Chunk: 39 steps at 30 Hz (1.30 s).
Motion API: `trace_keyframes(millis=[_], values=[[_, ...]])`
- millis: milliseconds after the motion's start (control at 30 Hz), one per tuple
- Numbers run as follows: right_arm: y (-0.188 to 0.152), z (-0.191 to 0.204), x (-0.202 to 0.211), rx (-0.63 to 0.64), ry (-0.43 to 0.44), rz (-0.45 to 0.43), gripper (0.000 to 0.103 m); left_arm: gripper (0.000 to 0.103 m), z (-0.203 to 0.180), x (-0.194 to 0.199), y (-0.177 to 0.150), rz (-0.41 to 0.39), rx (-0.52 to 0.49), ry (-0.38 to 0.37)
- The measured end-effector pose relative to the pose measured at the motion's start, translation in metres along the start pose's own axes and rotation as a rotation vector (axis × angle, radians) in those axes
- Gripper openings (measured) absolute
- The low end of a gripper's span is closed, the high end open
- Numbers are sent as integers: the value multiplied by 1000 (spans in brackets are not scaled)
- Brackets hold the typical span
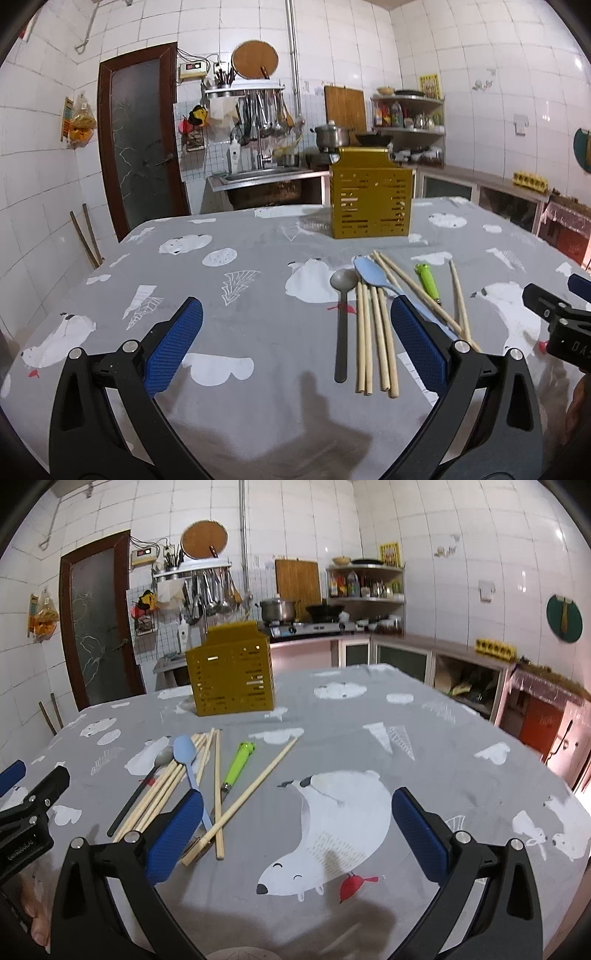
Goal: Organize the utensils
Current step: 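Reach left gripper toward grey metal spoon while right gripper grasps a wooden chopstick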
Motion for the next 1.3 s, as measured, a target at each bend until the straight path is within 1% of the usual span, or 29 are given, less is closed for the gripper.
trace_keyframes(millis=[100, 167, 200, 300, 333, 400, 467, 500, 567, 667, 767, 867, 1100, 1167, 1200, 1267, 1300], values=[[8, 5, -3, 12, 1, -11, 100, 98, 4, -7, 8, 10, -16, 9], [18, 12, -7, 50, -4, -38, 100, 98, 9, -14, 16, 15, -6, -14], [22, 14, -11, 65, -6, -38, 100, 98, 12, -20, 21, 22, 4, -37], [37, 22, -31, 93, -14, 2, 100, 98, 18, -37, 33, 42, 10, -83], [40, 23, -37, 96, -21, 14, 100, 98, 19, -47, 38, 61, 5, -105], [47, 27, -51, 99, -49, 33, 100, 98, 21, -64, 48, 86, 4, -128], [51, 29, -62, 92, -50, 52, 100, 98, 21, -77, 56, 93, 1, -158], [53, 30, -69, 95, -68, 60, 100, 98, 20, -86, 61, 97, -11, -169], [55, 33, -84, 114, -124, 85, 100, 98, 17, -97, 68, 101, -31, -167], [61, 33, -102, 103, -156, 139, 100, 98, 10, -118, 75, 122, -65, -149], [69, 32, -120, 83, -199, 160, 100, 98, 10, -133, 75, 153, -44, -153], [69, 31, -136, 55, -222, 188, 100, 98, 11, -152, 69, 216, -5, -178], [50, 28, -172, 38, -260, 261, 98, 98, 6, -180, 41, 343, 19, -238], [45, 25, -179, 21, -254, 290, 89, 98, 4, -185, 32, 371, 14, -250], [44, 23, -183, 15, -249, 307, 87, 98, 3, -187, 29, 383, 7, -253], [39, 21, -187, 4, -242, 334, 76, 97, -1, -191, 23, 407, -4, -262], [37, 20, -188, 1, -238, 343, 74, 96, -2, -192, 22, 414, -7, -265]])
Point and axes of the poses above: each gripper's, at about its wrist camera, not at the fingertips, and x roughly against the way its jaws point, z to its left, y to its top, the point moved 2 cm from there along -x, roughly the way its jaws point, and after that the axes turned 15 degrees about -x, right-handed, at the moved point
